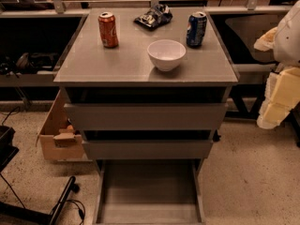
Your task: Place coke can into bottom drawer
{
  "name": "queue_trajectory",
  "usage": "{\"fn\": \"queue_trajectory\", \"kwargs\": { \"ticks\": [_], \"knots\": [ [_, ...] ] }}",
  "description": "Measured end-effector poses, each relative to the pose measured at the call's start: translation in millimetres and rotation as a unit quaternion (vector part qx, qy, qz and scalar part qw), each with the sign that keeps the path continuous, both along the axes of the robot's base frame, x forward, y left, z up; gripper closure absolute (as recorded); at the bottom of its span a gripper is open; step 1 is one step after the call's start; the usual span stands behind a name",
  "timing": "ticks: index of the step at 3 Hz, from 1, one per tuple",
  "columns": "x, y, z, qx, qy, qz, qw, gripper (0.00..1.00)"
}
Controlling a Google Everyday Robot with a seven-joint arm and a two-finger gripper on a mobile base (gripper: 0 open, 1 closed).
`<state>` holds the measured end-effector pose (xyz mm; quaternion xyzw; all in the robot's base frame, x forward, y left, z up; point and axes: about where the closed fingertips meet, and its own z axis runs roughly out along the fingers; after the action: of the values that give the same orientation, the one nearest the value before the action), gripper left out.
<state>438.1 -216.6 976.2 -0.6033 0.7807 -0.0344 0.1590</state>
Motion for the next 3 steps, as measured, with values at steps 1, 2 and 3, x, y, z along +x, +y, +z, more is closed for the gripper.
{"fn": "queue_trajectory", "kwargs": {
  "ticks": [1, 2, 3],
  "knots": [
    [0.0, 0.0, 0.0, 0.000, 0.000, 0.000, 1.0000, 0.00],
    [43.1, 22.3, -7.8, 0.057, -0.044, 0.020, 0.9972, 0.00],
    [107.8, 56.4, -4.6, 0.154, -0.100, 0.042, 0.9821, 0.00]
  ]
}}
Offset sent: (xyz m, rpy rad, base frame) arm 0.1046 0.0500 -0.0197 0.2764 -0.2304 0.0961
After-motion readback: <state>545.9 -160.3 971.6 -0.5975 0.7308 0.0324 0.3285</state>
